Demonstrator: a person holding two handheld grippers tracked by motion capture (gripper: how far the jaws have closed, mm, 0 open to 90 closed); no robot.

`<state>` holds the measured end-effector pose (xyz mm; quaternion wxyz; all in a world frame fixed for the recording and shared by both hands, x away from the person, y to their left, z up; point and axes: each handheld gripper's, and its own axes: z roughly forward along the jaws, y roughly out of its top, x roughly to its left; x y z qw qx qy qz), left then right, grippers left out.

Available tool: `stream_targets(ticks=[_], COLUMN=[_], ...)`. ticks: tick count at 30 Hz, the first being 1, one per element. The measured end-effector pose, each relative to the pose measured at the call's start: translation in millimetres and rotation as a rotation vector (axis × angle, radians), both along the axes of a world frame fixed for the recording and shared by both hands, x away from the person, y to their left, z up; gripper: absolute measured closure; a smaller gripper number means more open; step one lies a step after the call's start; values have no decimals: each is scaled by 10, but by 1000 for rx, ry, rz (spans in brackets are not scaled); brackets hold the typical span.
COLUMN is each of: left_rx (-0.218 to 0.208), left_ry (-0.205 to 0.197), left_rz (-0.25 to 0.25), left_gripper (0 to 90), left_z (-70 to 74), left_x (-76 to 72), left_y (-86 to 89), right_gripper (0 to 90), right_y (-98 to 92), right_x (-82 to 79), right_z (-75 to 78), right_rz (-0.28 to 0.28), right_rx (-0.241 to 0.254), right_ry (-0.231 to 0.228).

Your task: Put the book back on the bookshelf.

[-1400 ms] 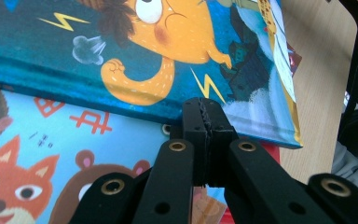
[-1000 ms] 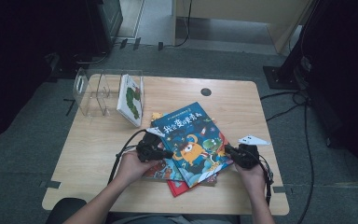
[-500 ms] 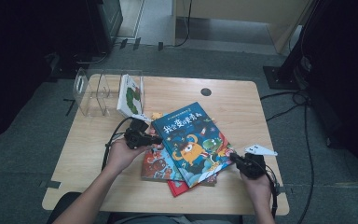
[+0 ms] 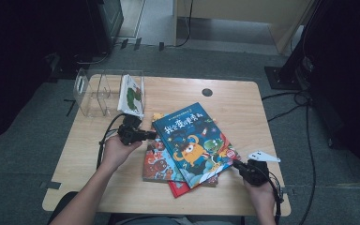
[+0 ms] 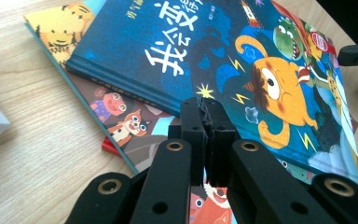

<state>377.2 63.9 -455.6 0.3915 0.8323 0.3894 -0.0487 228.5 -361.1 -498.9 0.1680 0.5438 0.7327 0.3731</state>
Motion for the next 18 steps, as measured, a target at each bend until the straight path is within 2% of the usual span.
stream_targets(ticks=[7, 18], left_rx=[-4, 6], left_ry=[2, -1], left_rz=[20, 67], left_gripper=[893, 891], left_z=[0, -17], left_x=[-23, -66], left_y=[66, 211], right_gripper=[897, 897], right_y=[-56, -114], right_x=[64, 258], right_z=[-11, -22], right_rz=[-17, -24], right_rx=[11, 22], right_ry=[5, 11])
